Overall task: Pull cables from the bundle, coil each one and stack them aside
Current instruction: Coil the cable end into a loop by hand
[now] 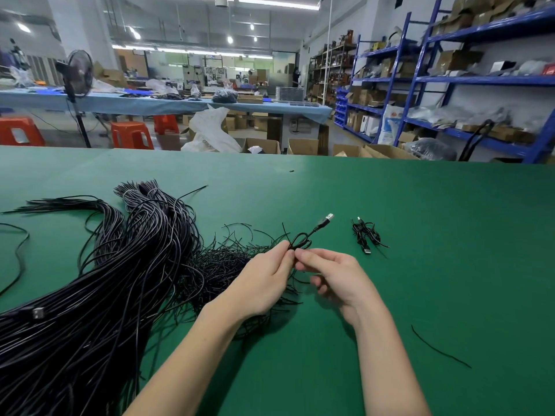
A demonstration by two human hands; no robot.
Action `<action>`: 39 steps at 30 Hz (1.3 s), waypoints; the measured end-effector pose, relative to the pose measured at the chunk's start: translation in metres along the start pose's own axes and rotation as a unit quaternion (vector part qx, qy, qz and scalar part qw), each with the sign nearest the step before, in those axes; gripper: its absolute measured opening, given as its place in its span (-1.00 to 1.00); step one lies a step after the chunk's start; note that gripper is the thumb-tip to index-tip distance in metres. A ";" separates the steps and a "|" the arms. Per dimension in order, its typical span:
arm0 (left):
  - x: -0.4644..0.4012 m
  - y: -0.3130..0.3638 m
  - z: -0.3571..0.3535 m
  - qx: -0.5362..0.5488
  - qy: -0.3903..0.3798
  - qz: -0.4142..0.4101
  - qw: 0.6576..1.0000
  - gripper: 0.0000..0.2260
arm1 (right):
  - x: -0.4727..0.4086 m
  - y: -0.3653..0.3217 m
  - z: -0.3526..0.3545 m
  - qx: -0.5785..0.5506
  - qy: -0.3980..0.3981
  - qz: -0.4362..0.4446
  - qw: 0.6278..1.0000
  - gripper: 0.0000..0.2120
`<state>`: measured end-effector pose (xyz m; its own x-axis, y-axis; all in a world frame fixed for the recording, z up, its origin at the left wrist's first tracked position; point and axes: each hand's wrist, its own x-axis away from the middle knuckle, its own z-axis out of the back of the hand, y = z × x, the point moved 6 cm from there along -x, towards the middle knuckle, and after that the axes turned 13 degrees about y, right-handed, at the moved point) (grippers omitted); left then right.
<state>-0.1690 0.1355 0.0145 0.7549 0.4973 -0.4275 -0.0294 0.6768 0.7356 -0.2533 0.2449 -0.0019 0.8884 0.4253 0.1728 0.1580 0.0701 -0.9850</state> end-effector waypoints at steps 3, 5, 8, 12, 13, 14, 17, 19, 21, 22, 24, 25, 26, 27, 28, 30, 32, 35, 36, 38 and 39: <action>0.001 -0.002 0.001 -0.012 -0.005 0.014 1.000 -0.73 | 0.001 0.007 -0.004 -0.014 -0.012 -0.059 0.998 -0.87; 0.002 -0.003 0.000 -0.020 -0.010 0.025 0.999 -0.74 | 0.001 0.011 -0.005 -0.024 -0.015 -0.078 0.997 -0.87; 0.001 -0.006 -0.002 -0.045 -0.019 0.031 0.998 -0.75 | 0.001 0.014 -0.006 -0.019 -0.008 -0.085 0.996 -0.86; 0.000 -0.005 -0.003 -0.045 -0.016 0.014 0.999 -0.75 | 0.000 0.014 -0.007 -0.026 -0.004 -0.087 0.996 -0.88; 0.001 -0.004 -0.002 -0.042 -0.014 0.006 0.999 -0.75 | 0.000 0.014 -0.008 -0.029 -0.008 -0.089 0.996 -0.88; 0.001 -0.003 -0.003 -0.035 -0.013 -0.001 0.999 -0.76 | 0.000 0.014 -0.008 -0.032 -0.013 -0.092 0.995 -0.87; 0.002 -0.003 -0.003 0.006 -0.007 0.001 1.000 -0.76 | 0.000 0.014 -0.008 -0.034 -0.024 -0.096 0.994 -0.86; 0.003 -0.006 -0.003 0.041 0.001 0.020 0.999 -0.74 | 0.000 0.014 -0.008 -0.036 -0.025 -0.094 0.995 -0.86; 0.004 -0.007 -0.003 0.068 0.014 0.034 0.997 -0.71 | -0.001 0.014 -0.009 -0.031 -0.024 -0.087 0.995 -0.83; 0.003 -0.008 -0.002 0.072 0.023 0.036 0.997 -0.70 | -0.001 0.013 -0.010 -0.024 -0.023 -0.083 0.996 -0.82; 0.003 -0.008 0.000 0.066 0.038 0.032 0.997 -0.68 | 0.000 0.012 -0.011 -0.008 -0.025 -0.074 0.997 -0.81; 0.003 -0.008 0.002 0.061 0.044 0.029 0.997 -0.67 | 0.000 0.011 -0.012 -0.002 -0.027 -0.069 0.997 -0.81; 0.002 -0.007 0.002 0.055 0.049 0.026 0.997 -0.67 | 0.001 0.010 -0.013 0.003 -0.029 -0.064 0.998 -0.81; 0.002 -0.007 0.003 0.049 0.053 0.024 0.997 -0.66 | 0.001 0.009 -0.013 0.008 -0.032 -0.057 0.998 -0.80; 0.002 -0.007 0.003 0.045 0.057 0.025 0.997 -0.66 | 0.002 0.008 -0.014 0.012 -0.035 -0.050 0.998 -0.80; 0.001 -0.007 0.006 0.055 0.070 0.034 0.995 -0.65 | 0.004 0.007 -0.014 0.006 -0.056 -0.039 0.998 -0.83; -0.001 -0.007 0.008 0.073 0.075 0.045 0.993 -0.64 | 0.008 0.007 -0.014 -0.028 -0.094 -0.037 0.994 -0.90; -0.004 -0.006 0.006 0.125 0.055 0.080 0.987 -0.65 | 0.013 0.006 -0.009 -0.061 -0.142 -0.038 0.987 -0.89; -0.005 -0.005 0.004 0.154 0.046 0.098 0.982 -0.65 | 0.012 0.007 -0.008 -0.066 -0.145 -0.043 0.986 -0.87; -0.005 -0.005 0.002 0.194 0.030 0.129 0.972 -0.66 | 0.011 0.009 -0.007 -0.075 -0.144 -0.065 0.985 -0.88; -0.005 -0.005 0.001 0.205 0.024 0.140 0.968 -0.66 | 0.010 0.010 -0.008 -0.078 -0.144 -0.077 0.984 -0.87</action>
<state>-0.1713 0.1294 0.0138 0.7233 0.6615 -0.1979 0.0410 0.2449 0.9687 -0.2396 0.2425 -0.0100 0.6934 0.6603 0.2886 0.3646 0.0241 -0.9309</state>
